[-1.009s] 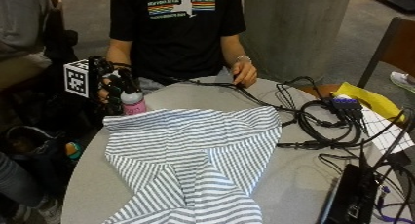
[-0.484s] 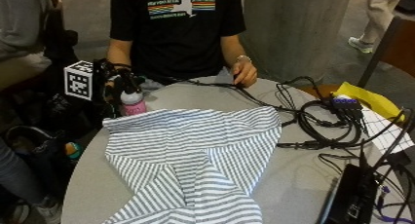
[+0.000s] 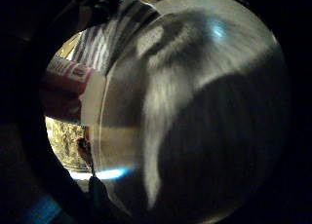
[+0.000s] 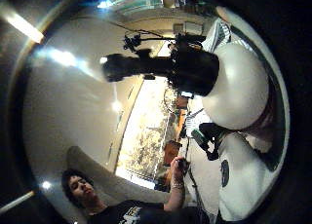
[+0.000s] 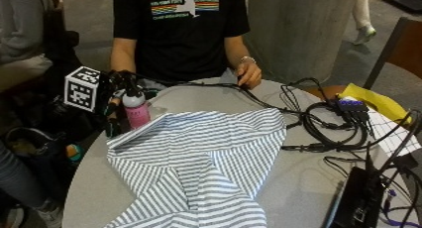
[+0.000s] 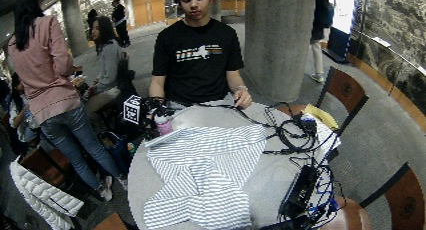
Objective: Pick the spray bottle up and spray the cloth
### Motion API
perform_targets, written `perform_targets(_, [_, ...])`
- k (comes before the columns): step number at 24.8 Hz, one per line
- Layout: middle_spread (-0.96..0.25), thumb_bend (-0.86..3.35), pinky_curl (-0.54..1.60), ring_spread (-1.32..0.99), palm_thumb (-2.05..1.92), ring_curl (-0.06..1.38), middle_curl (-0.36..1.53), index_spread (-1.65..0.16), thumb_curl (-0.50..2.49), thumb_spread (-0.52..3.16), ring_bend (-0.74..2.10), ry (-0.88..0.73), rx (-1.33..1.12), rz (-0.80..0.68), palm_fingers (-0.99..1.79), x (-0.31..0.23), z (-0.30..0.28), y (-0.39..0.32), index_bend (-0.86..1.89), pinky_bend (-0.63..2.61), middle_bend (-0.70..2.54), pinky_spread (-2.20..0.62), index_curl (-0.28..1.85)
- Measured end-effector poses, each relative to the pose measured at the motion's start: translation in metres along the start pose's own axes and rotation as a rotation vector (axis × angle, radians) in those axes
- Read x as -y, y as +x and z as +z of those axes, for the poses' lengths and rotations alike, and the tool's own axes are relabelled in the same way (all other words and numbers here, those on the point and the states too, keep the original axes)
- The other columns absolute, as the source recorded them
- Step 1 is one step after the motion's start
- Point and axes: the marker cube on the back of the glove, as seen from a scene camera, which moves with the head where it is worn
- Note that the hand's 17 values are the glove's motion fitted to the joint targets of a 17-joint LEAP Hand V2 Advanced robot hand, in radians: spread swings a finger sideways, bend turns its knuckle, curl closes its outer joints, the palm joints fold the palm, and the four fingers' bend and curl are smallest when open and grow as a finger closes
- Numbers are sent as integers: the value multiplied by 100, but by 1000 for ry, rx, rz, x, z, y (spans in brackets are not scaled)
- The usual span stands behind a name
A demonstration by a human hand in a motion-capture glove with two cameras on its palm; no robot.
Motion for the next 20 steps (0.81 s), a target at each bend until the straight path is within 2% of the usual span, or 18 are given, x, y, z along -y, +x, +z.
perform_targets(20, [12,-4,39,6,79,35,41,-36,40,78,43,27,-36,-25,11,52,28,3,6,73,29,13,9])
